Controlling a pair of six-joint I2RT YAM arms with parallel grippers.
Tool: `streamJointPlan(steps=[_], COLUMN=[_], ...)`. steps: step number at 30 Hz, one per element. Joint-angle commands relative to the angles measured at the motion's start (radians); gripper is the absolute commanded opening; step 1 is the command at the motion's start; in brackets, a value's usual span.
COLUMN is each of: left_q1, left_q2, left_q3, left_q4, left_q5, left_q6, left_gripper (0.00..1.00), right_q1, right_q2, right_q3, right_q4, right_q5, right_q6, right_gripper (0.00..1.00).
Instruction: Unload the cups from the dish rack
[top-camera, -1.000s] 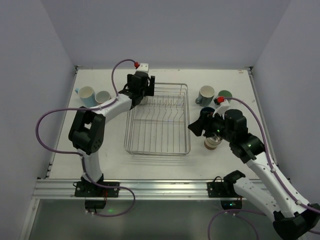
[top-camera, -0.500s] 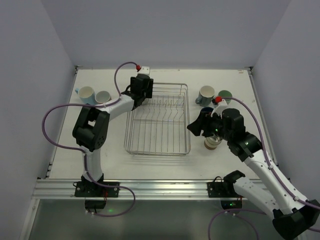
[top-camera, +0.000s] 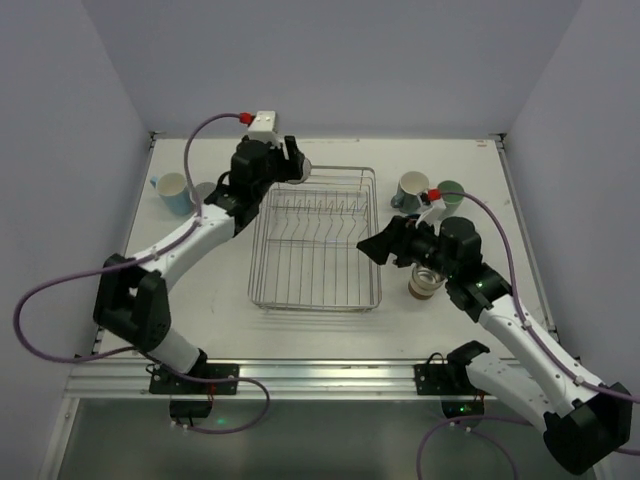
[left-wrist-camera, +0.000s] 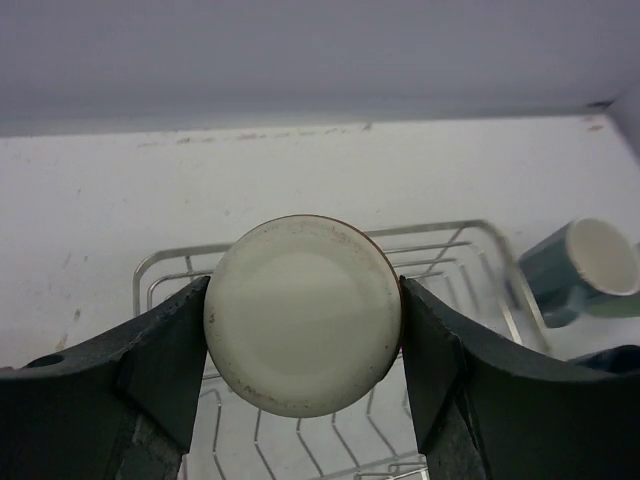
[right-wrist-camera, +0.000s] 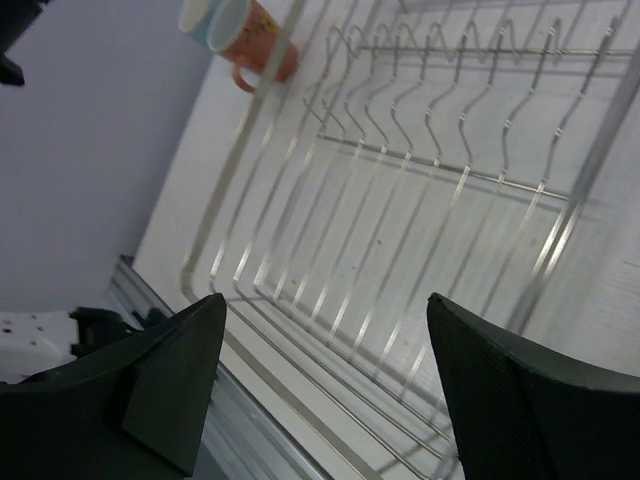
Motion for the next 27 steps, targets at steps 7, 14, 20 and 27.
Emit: streamJointPlan(steps=[7, 14, 20, 27], left_q1=[0.003, -0.021, -0.099, -0.155], left_q2=[-0.407, -0.495, -0.505, -0.478], left_q3=[-0.335, -0.490, -0.533, -0.553], left_q4=[0.388, 0.597, 0.721, 0.732], left_q5=[0.456, 0.626, 0.649, 0.649], left_q6=[-0.466, -0.672, -0.732, -0.707], left_gripper=[0.16, 0.15, 0.16, 0.30], right_q1=[0.001, 0.004, 0.013, 0.022], right_q2=[0.042, 0.100, 0.160, 0.152], right_q3=[-0.047, -0.050, -0.042, -0.033], right_q4=[0.548, 0.688, 0.771, 0.855], right_q5=[-0.150, -0.196, -0.239, -0.239], right_q6=[0.251, 0.343, 0.419, 0.460], right_gripper=[0.88, 0.79, 0.72, 0.33])
